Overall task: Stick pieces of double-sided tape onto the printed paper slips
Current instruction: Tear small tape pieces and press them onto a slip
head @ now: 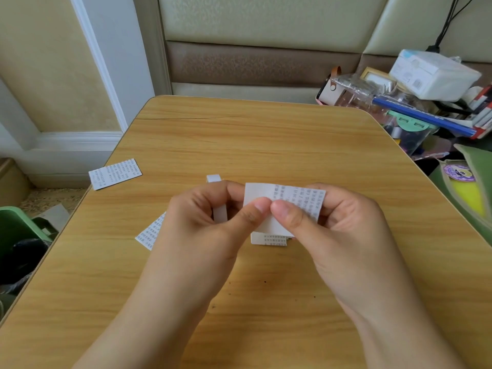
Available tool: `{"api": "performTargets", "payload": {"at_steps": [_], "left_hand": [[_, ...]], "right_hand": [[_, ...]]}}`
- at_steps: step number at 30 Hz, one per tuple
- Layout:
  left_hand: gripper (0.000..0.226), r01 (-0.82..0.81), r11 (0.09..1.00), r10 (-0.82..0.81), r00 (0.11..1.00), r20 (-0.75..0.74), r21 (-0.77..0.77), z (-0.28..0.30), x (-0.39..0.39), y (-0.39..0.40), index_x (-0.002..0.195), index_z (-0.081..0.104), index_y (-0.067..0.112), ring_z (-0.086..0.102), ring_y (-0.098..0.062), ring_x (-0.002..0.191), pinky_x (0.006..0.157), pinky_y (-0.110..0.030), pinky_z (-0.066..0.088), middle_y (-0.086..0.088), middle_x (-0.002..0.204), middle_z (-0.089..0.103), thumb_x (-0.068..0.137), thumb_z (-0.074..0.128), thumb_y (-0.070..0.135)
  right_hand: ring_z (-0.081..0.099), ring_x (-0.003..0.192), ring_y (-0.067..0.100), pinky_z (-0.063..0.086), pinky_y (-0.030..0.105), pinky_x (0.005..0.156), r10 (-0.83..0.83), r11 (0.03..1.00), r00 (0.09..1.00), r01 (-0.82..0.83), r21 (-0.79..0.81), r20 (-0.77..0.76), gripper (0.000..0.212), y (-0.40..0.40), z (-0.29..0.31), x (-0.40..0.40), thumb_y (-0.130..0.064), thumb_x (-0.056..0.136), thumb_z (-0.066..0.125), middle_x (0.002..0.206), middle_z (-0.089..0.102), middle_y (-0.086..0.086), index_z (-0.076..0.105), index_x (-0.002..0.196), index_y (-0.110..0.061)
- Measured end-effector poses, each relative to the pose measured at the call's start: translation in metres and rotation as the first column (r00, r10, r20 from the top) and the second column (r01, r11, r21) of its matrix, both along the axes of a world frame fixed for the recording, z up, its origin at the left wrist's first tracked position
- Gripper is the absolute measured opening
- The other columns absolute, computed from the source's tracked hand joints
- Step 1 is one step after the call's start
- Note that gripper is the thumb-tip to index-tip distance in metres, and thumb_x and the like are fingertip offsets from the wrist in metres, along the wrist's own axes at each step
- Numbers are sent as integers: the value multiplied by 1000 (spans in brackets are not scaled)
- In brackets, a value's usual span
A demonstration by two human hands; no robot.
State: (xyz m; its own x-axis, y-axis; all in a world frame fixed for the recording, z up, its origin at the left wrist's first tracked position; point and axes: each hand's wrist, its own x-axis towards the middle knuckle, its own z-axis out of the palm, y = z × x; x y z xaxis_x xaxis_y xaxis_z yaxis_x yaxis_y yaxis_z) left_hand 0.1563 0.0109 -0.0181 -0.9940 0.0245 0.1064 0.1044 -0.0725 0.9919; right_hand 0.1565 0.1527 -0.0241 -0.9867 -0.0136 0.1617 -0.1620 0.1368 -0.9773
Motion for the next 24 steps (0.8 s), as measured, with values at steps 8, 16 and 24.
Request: {"api": "performTargets", "payload": {"at_steps": [8,16,24], "left_hand": [[16,-171,901,146,985,-92,-398,-3,2,-7,61,67,24,36,-4,39,40,-10,27,14,42,44,72,72,34],[34,-19,298,-10,1000,-23,-954,-23,0,-4,85,46,34,24,5,67,77,-26,13,16,83,35,73,64,61],[33,57,258,-79,996,38,-964,-31,-6,0,85,45,33,29,-9,82,82,-29,14,17,81,28,75,66,57]], "right_hand": [[59,53,1,43,19,57,-78,991,985,60,119,154,15,8,-1,0,-37,73,74,70,73,-6,75,77,-23],[40,47,10,32,26,48,-182,740,934,-75,669,306,25,10,-19,6,-34,77,74,56,58,2,67,74,-11],[39,78,1,33,6,67,-142,638,990,99,764,-9,22,18,-28,5,-28,73,80,85,41,-19,59,79,-32]]}}
